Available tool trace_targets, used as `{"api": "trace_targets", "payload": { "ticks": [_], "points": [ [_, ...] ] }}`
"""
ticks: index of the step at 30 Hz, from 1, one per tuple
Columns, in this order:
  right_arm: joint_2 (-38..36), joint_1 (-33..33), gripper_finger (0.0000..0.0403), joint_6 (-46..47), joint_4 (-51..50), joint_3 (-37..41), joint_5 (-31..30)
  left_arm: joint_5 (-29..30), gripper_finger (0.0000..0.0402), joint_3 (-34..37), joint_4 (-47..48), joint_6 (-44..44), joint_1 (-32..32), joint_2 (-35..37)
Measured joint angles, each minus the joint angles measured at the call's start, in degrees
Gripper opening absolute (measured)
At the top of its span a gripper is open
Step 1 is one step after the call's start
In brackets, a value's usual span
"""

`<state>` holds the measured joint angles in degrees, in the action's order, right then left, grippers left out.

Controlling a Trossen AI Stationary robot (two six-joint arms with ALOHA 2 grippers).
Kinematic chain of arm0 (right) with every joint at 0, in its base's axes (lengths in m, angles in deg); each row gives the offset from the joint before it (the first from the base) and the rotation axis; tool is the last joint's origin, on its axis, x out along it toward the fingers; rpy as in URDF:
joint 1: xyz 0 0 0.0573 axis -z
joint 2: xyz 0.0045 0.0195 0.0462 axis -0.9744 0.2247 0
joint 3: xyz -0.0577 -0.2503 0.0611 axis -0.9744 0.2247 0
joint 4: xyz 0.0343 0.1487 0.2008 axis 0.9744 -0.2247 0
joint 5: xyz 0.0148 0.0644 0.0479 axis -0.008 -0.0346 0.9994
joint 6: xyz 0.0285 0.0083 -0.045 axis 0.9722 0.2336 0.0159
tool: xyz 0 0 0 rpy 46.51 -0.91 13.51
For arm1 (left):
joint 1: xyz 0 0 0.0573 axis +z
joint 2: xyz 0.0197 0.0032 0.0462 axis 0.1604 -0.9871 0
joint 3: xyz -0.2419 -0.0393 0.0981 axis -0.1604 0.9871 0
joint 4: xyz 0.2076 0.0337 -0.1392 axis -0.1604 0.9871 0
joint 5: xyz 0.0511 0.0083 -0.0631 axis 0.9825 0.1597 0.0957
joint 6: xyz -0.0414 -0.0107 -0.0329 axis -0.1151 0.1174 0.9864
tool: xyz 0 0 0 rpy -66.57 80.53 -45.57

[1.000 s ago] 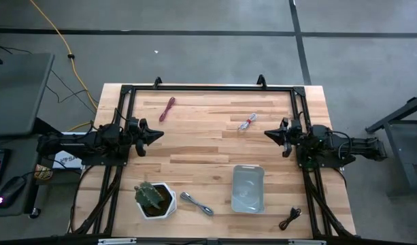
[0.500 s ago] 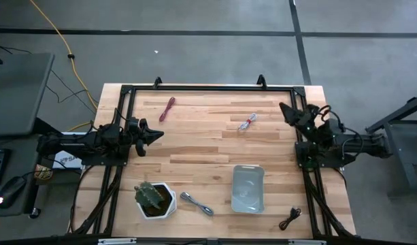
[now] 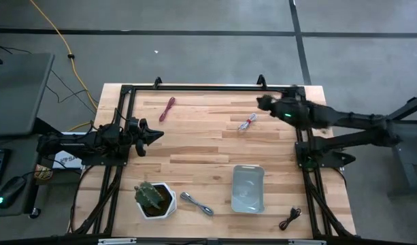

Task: Pick and place USB-C Cables
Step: Put the white charger cable into the gray bin

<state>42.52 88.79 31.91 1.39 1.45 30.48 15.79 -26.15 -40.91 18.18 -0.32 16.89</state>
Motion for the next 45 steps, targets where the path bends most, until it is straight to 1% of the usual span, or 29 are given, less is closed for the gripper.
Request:
{"api": "trace_targets", "payload": {
  "ticks": [2, 4, 6, 13, 16, 18, 23, 27, 45],
  "points": [
    [4.8, 2.7, 0.0263, 1.7, -6.1, -0.8, 5.6, 0.0, 0.0001, 0.0, 0.0, 0.0, 0.0, 0.0],
    [9.3, 4.9, 0.0264, 2.8, -6.9, 0.1, 9.7, 0.0, 0.0001, 0.0, 0.0, 0.0, 0.0, 0.0],
    [13.8, 6.5, 0.0264, 3.8, -5.8, 1.1, 12.4, 0.0, 0.0001, 0.0, 0.0, 0.0, 0.0, 0.0],
    [30.4, 8.7, 0.0264, 7.4, 1.2, 2.3, 15.6, 0.0, 0.0001, 0.0, 0.0, 0.0, 0.0, 0.0],
    [35.8, 8.6, 0.0264, 8.9, 5.2, 2.3, 15.7, 0.0, 0.0001, 0.0, 0.0, 0.0, 0.0, 0.0],
    [38.3, 8.6, 0.0264, 11.5, 6.4, 2.3, 15.7, 0.0, 0.0001, 0.0, 0.0, 0.0, 0.0, 0.0],
    [41.7, 8.4, 0.0264, 18.1, 7.1, 2.0, 13.9, 0.0, 0.0001, 0.0, 0.0, 0.0, 0.0, 0.0],
    [42.3, 7.6, 0.0264, 20.6, 6.9, 2.0, 12.3, 0.0, 0.0001, 0.0, 0.0, 0.0, 0.0, 0.0],
    [42.5, 7.4, 0.0264, 21.1, 6.4, 2.1, 12.3, 0.0, 0.0001, 0.0, 0.0, 0.0, 0.0, 0.0]
  ]
}}
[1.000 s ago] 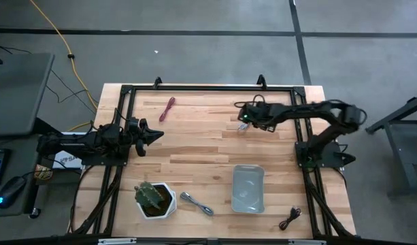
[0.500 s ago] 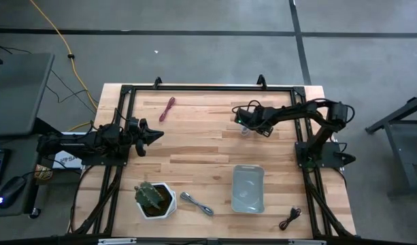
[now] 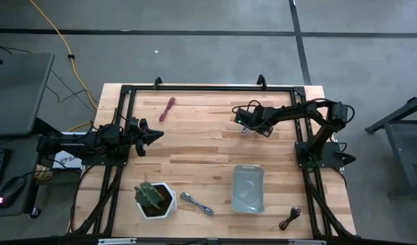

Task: Pick and place USB-C Cables
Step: Put the white charger cable into the gray bin

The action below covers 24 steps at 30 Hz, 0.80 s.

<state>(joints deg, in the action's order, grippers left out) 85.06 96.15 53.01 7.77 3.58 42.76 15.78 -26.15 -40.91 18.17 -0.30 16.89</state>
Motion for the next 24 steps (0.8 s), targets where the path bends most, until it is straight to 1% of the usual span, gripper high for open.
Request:
{"api": "trace_targets", "payload": {
  "ticks": [9, 21, 24],
  "points": [
    [0.0, 0.0, 0.0264, 0.1, -0.1, 0.0, 0.2, 0.0, 0.0001, 0.0, 0.0, 0.0, 0.0, 0.0],
    [0.1, 0.0, 0.0263, 2.6, -0.3, 0.1, 0.1, 0.0, 0.0001, 0.0, 0.0, 0.0, 0.0, 0.0],
    [0.1, 0.0, 0.0258, 2.5, -0.5, 0.1, 0.2, 0.0, 0.0001, 0.0, 0.0, 0.0, 0.0, 0.0]
  ]
}}
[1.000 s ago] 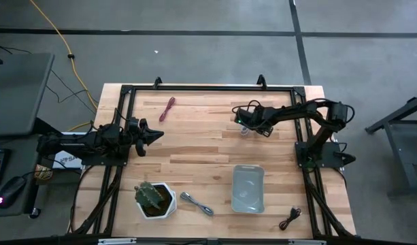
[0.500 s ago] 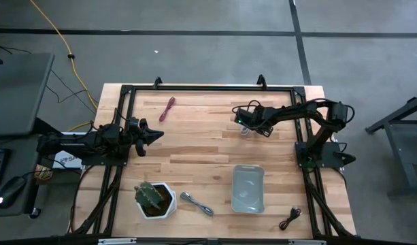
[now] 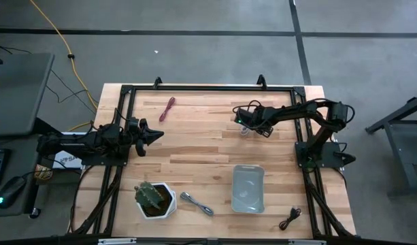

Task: Pick and place USB-C Cables
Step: Put the white charger cable into the gray bin

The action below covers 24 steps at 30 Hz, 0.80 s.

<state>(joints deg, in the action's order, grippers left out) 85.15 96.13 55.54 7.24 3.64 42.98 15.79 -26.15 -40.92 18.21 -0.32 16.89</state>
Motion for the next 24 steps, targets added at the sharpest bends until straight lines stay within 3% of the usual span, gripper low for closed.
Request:
{"api": "trace_targets", "payload": {
  "ticks": [5, 18, 24],
  "points": [
    [0.0, 0.0, 0.0217, 0.1, -1.1, 0.0, 0.5, 0.0, 0.0001, 0.0, 0.0, 0.0, 0.0, 0.0],
    [0.0, 0.0, 0.0051, 0.2, -3.3, 0.1, 0.8, 0.0, 0.0001, 0.0, 0.0, -0.1, 0.0, 0.0],
    [0.0, 0.0, 0.0028, 0.0, -3.4, 0.1, 0.8, 0.0, 0.0001, 0.0, 0.0, 0.0, 0.0, 0.0]
  ]
}}
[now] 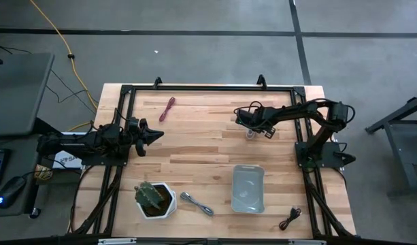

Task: Pick and place USB-C Cables
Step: Put the white charger cable into the gray bin

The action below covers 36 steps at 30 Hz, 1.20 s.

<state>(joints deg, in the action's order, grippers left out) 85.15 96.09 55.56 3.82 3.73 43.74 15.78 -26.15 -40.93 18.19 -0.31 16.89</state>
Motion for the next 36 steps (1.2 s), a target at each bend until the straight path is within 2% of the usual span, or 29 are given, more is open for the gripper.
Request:
{"api": "trace_targets", "payload": {
  "ticks": [6, 14, 20, 28, 31, 36],
  "points": [
    [0.0, 0.0, 0.0034, -0.4, 0.0, 0.0, 0.0, 0.0, 0.0001, 0.0, 0.0, 0.0, 0.0, 0.0],
    [-3.0, 0.0, 0.0028, -6.7, 0.5, 0.4, -1.8, 0.0, 0.0001, 0.0, 0.0, 0.0, 0.0, 0.0],
    [-12.3, 1.5, 0.0028, -20.3, 3.8, 0.3, -5.5, 0.0, 0.0001, 0.0, 0.0, 0.0, 0.0, 0.0],
    [-26.4, 2.8, 0.0028, -42.3, 15.6, 0.2, -6.2, 0.0, 0.0001, 0.0, 0.0, 0.0, 0.0, 0.0],
    [-30.3, 2.8, 0.0028, -53.4, 22.4, 0.2, -1.6, 0.0, 0.0001, 0.0, 0.0, 0.0, 0.0, 0.0],
    [-34.0, 1.0, 0.0028, -67.4, 32.8, 0.1, 13.8, 0.0, 0.0001, 0.0, 0.0, 0.0, 0.0, 0.0]
  ]
}}
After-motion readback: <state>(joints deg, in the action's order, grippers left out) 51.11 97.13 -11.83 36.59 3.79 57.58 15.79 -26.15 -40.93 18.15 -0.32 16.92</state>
